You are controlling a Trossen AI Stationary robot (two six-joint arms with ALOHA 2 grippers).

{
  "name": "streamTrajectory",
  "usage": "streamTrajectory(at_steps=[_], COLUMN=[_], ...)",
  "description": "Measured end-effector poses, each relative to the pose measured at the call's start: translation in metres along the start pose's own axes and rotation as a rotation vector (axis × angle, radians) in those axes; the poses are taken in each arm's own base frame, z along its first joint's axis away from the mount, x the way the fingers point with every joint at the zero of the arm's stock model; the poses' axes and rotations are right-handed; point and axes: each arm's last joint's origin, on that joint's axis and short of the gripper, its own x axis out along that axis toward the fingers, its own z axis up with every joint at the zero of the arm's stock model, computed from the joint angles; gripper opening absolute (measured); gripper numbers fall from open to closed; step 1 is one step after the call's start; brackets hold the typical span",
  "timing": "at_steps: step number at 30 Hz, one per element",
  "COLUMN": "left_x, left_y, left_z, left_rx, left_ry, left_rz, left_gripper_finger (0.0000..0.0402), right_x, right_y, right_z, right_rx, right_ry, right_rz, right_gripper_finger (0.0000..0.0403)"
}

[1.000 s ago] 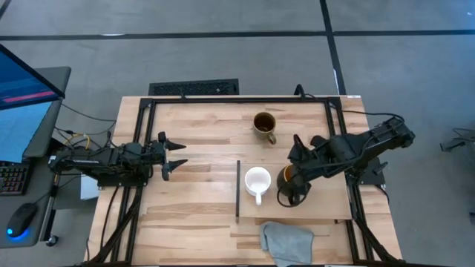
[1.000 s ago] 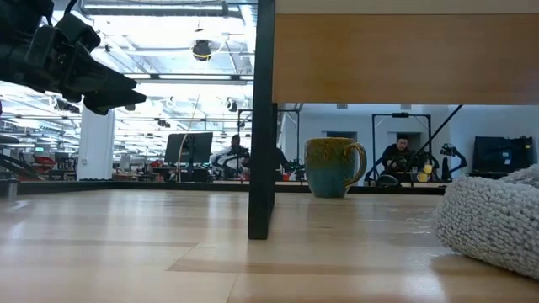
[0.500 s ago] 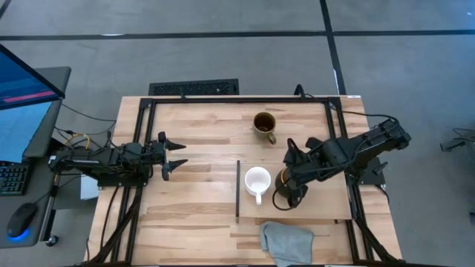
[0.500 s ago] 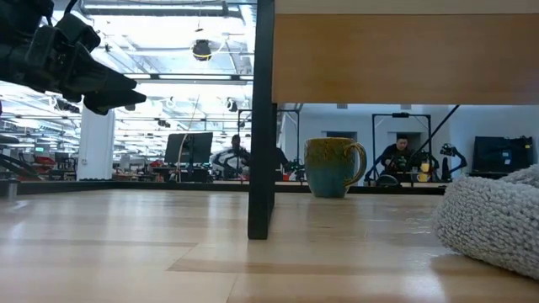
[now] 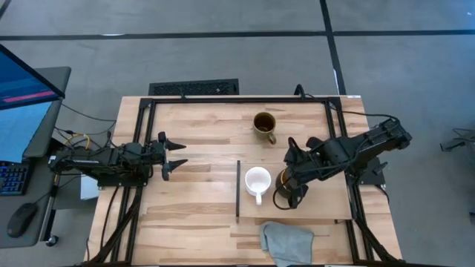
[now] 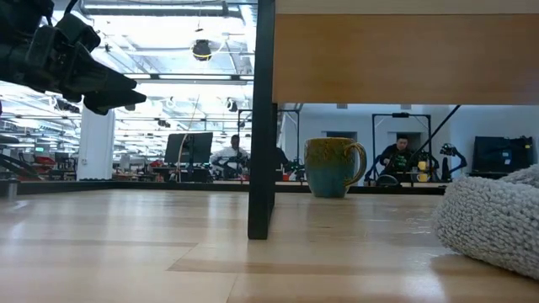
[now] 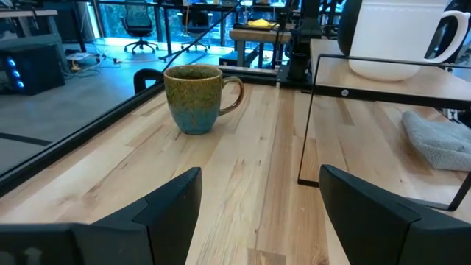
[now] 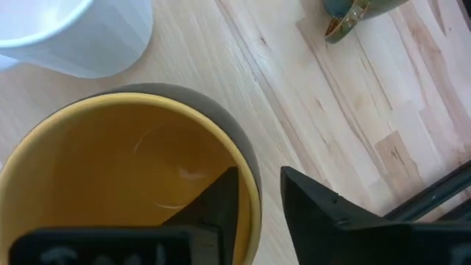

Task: Stack small to large cups/mugs on shelf
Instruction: Put the blue mug on the shelf

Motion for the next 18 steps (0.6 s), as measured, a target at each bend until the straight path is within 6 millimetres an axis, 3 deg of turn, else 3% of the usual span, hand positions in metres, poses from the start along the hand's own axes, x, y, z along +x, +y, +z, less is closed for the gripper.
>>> streamTrajectory(at_steps=[8,18], left_x=[0.000,0.000], left_y=[0.000,0.000], left_z=[0.000,0.000], left_rx=[0.000,0.000], left_ry=[0.000,0.001], left_rz=[0.000,0.000], left_gripper_finger=[0.0266,0.0266], right_x=[-0.003,-0.030], right_y=[0.000,-0.004], right_z=[0.001,0.008], right_rx=[-0.002,0.004], right_ry=[-0.006,-0.081], right_rz=[0.010,0.091], right_gripper_finger=[0.0130,0.0127])
